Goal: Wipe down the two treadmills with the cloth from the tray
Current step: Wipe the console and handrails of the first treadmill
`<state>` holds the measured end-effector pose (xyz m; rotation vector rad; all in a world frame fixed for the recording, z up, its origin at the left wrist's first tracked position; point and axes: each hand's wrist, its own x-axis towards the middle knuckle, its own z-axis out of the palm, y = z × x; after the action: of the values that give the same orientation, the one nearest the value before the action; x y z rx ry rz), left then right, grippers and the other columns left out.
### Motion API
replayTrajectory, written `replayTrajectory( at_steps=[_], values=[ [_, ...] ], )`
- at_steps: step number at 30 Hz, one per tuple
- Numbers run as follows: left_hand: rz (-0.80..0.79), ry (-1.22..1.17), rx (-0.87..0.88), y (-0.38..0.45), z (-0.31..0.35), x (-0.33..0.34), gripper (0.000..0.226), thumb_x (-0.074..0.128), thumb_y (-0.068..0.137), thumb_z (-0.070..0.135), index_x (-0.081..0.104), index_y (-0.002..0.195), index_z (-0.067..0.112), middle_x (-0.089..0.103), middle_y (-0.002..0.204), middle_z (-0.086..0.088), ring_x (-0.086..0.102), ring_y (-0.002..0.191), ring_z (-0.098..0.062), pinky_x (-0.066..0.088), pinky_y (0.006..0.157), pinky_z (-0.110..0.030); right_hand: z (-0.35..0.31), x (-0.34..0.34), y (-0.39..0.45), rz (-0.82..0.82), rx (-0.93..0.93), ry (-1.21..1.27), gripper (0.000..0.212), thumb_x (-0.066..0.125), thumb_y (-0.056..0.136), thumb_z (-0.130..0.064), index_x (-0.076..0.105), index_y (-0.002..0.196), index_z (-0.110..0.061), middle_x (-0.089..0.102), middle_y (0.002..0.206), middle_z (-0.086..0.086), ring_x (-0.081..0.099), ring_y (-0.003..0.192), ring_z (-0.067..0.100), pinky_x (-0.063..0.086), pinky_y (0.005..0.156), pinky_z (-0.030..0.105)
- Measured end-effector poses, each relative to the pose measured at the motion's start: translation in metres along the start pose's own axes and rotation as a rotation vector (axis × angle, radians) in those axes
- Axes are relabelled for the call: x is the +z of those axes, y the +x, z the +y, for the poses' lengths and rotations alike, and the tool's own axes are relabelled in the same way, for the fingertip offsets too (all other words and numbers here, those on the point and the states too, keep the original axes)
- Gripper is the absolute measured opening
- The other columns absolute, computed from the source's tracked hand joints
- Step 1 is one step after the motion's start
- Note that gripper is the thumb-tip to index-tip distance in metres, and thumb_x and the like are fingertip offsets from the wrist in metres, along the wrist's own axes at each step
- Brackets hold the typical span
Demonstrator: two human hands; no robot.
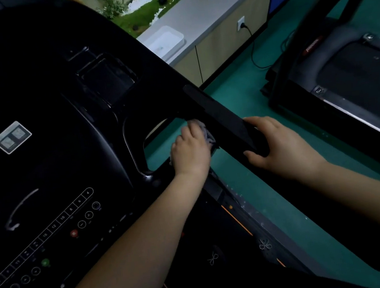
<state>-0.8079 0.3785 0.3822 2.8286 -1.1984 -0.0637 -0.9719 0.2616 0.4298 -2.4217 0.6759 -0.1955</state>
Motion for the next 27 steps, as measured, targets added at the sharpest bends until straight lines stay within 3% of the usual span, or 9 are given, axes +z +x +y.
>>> replayTrajectory(
  at_steps=[4,9,11,14,18,22,24,27],
  values=[
    [0.118,0.023,0.058,-0.027,-0.033,0.003,0.083,0.084,0.061,0.029,0.047,0.130,0.002,0.061,0.102,-0.016,0.064,0.082,-0.032,0.052,0.066,-0.036,-0.001,-0.001,-0.001,0.003,0.004,-0.002,0.066,0.067,0.079,-0.037,0.038,0.137,-0.029,0.051,0.126,-0.006,0.052,0.115,0.014,0.041,0.096,0.026],
    [0.155,0.113,0.031,-0.053,-0.061,0.005,0.082,0.087,0.058,0.034,0.051,0.124,0.001,0.061,0.094,-0.015,0.064,0.074,-0.030,0.052,0.061,-0.036,-0.001,-0.001,-0.001,0.008,-0.001,0.000,0.065,0.067,0.080,-0.037,0.038,0.138,-0.027,0.051,0.126,-0.006,0.052,0.114,0.014,0.040,0.094,0.024],
    [0.088,0.095,0.008,-0.039,-0.049,0.000,0.081,0.084,0.065,0.035,0.047,0.128,0.001,0.059,0.102,-0.017,0.064,0.082,-0.031,0.052,0.065,-0.036,-0.002,-0.001,-0.001,0.009,-0.003,-0.006,0.065,0.067,0.080,-0.037,0.038,0.138,-0.027,0.051,0.126,-0.006,0.052,0.114,0.015,0.040,0.094,0.025],
    [-0.019,0.042,0.037,-0.008,-0.022,-0.002,0.075,0.064,0.085,0.039,0.028,0.141,0.003,0.046,0.126,-0.016,0.056,0.107,-0.031,0.049,0.082,-0.038,-0.004,-0.002,-0.001,0.007,0.002,-0.028,0.065,0.066,0.081,-0.037,0.037,0.139,-0.028,0.051,0.128,-0.006,0.052,0.114,0.016,0.041,0.094,0.026],
    [-0.020,-0.055,0.045,0.004,-0.010,-0.005,0.068,0.060,0.089,0.038,0.028,0.139,0.005,0.044,0.130,-0.015,0.052,0.111,-0.031,0.045,0.086,-0.038,-0.004,-0.001,-0.002,0.011,0.003,-0.041,0.065,0.065,0.080,-0.039,0.037,0.138,-0.029,0.051,0.129,-0.006,0.053,0.115,0.017,0.044,0.095,0.029],
    [-0.005,-0.155,0.133,-0.031,-0.045,-0.011,0.068,0.066,0.086,0.024,0.032,0.144,0.013,0.049,0.128,-0.010,0.051,0.113,-0.029,0.043,0.089,-0.037,-0.004,0.000,-0.002,0.016,0.006,-0.046,0.065,0.065,0.080,-0.039,0.037,0.138,-0.029,0.050,0.129,-0.006,0.053,0.116,0.017,0.043,0.095,0.029],
    [-0.038,-0.304,0.064,-0.040,-0.061,-0.020,0.053,0.064,0.087,0.019,0.042,0.135,0.013,0.053,0.121,-0.008,0.053,0.109,-0.027,0.044,0.088,-0.037,-0.004,0.000,-0.002,0.015,0.008,-0.050,0.065,0.065,0.081,-0.039,0.037,0.138,-0.029,0.050,0.130,-0.006,0.052,0.116,0.017,0.043,0.095,0.029],
    [0.029,-0.739,-0.349,-0.030,-0.058,-0.040,0.037,0.058,0.093,0.023,0.046,0.123,0.006,0.057,0.111,-0.007,0.058,0.099,-0.022,0.047,0.079,-0.028,-0.003,0.000,-0.002,0.019,0.006,-0.052,0.065,0.065,0.080,-0.039,0.036,0.138,-0.029,0.050,0.130,-0.007,0.053,0.115,0.016,0.042,0.094,0.027]
  ],
)
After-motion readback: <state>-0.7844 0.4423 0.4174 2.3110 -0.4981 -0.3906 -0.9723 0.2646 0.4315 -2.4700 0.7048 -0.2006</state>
